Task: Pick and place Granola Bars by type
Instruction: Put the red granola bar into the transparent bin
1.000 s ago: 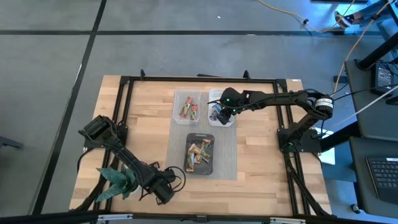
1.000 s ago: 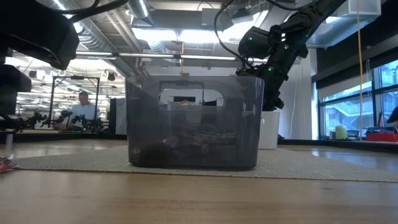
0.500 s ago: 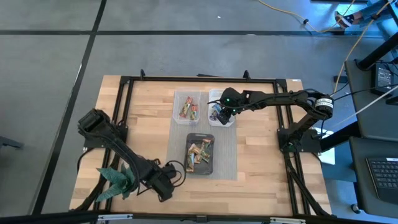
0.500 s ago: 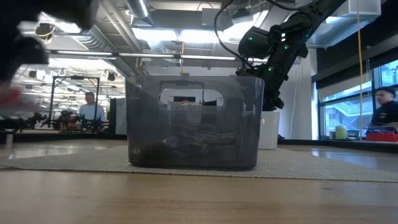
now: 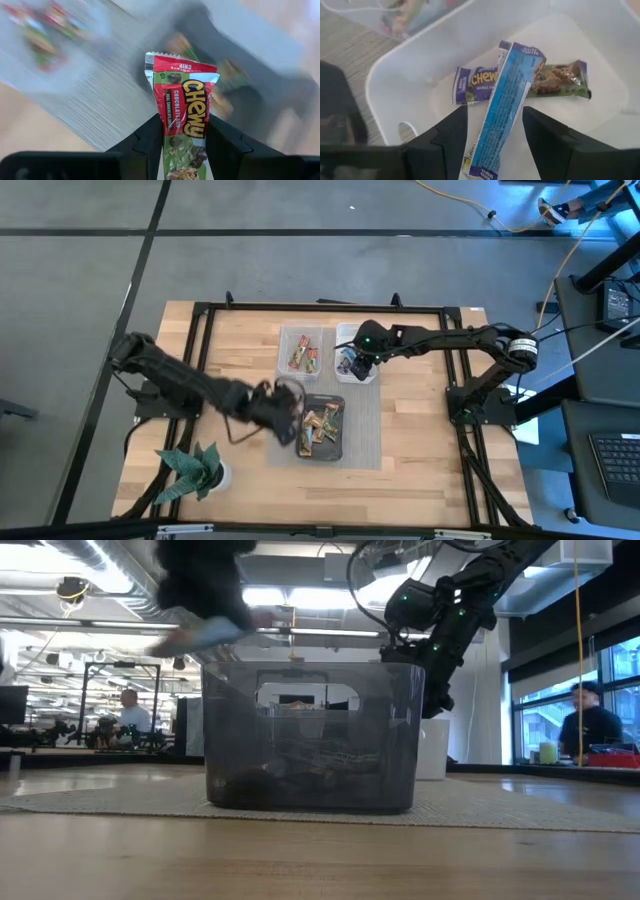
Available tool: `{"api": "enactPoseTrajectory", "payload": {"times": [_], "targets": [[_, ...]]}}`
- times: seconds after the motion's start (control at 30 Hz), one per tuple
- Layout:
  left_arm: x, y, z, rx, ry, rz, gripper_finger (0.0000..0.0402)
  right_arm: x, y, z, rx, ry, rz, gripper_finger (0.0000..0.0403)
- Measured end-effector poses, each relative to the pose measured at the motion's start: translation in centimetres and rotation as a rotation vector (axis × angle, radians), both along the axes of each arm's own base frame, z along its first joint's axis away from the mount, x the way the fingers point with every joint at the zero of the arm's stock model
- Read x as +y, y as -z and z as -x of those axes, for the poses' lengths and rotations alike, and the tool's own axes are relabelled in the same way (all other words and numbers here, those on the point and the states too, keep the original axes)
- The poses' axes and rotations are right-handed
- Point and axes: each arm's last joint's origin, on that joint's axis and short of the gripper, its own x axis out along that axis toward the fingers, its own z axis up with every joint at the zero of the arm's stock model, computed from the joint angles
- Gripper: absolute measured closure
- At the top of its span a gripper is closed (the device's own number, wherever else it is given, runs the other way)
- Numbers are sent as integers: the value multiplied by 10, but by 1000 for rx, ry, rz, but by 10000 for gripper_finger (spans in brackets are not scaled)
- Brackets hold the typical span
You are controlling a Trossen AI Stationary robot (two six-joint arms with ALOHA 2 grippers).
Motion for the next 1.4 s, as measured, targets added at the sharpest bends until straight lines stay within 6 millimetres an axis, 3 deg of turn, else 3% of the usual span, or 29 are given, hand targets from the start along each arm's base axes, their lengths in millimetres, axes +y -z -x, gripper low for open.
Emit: {"api": "enactPoseTrajectory", "payload": {"times": [0.4,0.67,1.07,1.23,1.4], "targets": [[114,-19,-14,-138,-377,-124,282,3,-31,10,-100,13,37,210],[167,2,-24,-103,-494,-79,282,6,-31,12,-89,26,10,210],[204,73,-48,68,-531,9,282,7,-31,12,-86,44,-9,210],[211,88,-50,107,-543,52,282,9,-31,12,-86,37,-9,210],[213,89,-50,107,-535,75,281,9,-31,12,-86,37,-10,210]]}}
